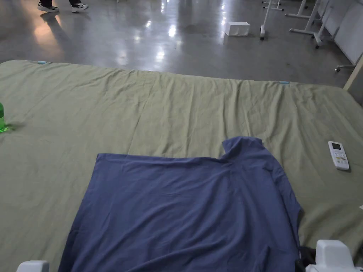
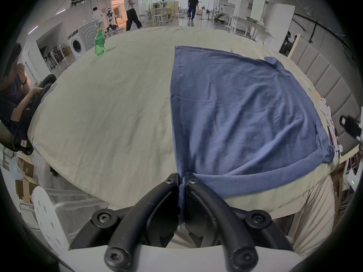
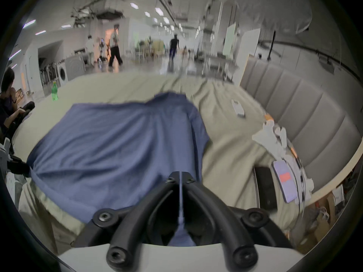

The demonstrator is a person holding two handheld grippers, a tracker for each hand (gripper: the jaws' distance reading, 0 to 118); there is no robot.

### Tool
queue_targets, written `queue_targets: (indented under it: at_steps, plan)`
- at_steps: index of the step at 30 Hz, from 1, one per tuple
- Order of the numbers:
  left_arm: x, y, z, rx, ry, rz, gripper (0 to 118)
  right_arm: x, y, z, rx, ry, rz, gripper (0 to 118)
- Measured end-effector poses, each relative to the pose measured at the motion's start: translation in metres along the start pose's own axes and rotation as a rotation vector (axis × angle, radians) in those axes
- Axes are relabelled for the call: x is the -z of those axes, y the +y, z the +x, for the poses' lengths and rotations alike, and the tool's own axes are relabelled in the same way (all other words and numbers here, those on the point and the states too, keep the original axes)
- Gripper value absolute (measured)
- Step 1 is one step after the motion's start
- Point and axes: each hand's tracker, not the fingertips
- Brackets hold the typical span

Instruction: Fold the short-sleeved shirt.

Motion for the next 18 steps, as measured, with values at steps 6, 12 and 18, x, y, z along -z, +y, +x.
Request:
queue_targets:
  at_steps: [6,12,18]
  plan:
    - [0.015,-0.004,-0.002,0.015,0.017,-0.012,6,0.015,-0.038,0.023,0.034,-0.037,-0.207,61]
    - [0.012,-0.004,0.000,0.033,0.028,-0.014,6,0.023,-0.056,0.019,0.072,-0.015,-0.310,61]
    - [0.012,-0.004,-0.001,0.018,0.022,-0.027,6,0.045,-0.075,0.020,0.115,0.016,-0.335,58]
